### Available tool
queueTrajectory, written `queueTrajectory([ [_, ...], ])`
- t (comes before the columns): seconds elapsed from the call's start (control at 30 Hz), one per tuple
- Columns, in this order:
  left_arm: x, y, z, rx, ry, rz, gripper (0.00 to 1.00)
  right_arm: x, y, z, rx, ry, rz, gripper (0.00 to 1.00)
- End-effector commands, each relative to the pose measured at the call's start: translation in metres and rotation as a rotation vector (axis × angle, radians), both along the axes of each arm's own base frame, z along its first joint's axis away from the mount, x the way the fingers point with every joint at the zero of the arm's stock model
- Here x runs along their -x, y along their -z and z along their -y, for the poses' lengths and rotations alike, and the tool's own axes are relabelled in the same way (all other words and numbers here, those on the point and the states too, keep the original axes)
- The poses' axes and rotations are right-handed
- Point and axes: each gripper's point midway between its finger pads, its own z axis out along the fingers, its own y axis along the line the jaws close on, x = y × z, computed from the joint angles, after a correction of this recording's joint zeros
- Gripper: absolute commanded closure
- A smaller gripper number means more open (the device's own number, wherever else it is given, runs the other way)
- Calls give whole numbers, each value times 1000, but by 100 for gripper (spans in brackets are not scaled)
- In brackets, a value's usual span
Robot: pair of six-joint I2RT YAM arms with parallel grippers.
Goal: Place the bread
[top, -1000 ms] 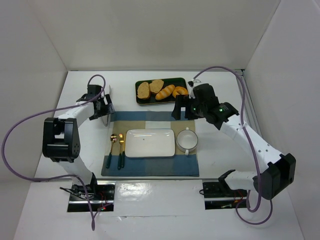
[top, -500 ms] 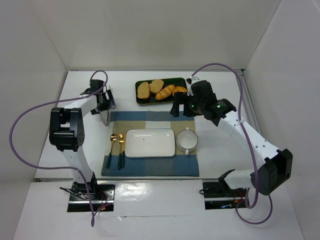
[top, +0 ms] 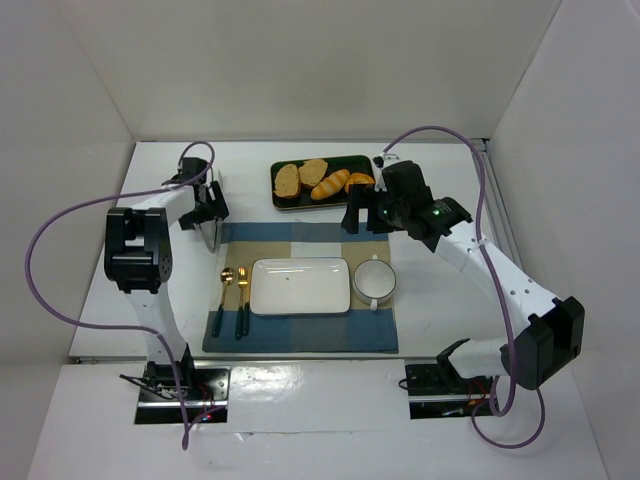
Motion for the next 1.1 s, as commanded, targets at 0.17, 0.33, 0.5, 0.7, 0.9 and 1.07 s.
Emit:
queueTrajectory([
  [0.17,9,29,-1,55,17,-101,14,-8,-24,3,-23,28,55,0],
  [0.33,6,29,5,109,33,-95,39,-8,-23,7,-19,37,47,0],
  [0.5,-2,15,11,137,53,-45,56,-10,-26,12,-28,49,52,0],
  [0.7,-8,-26,5,121,45,46,55,-10,-24,12,-40,41,47,0],
  [0.9,-19,-102,6,114,60,203,55,-10,-23,11,-56,32,49,0],
  [1.07,-18,-164,28,134,138,345,55,-7,-24,11,-70,24,63,0],
])
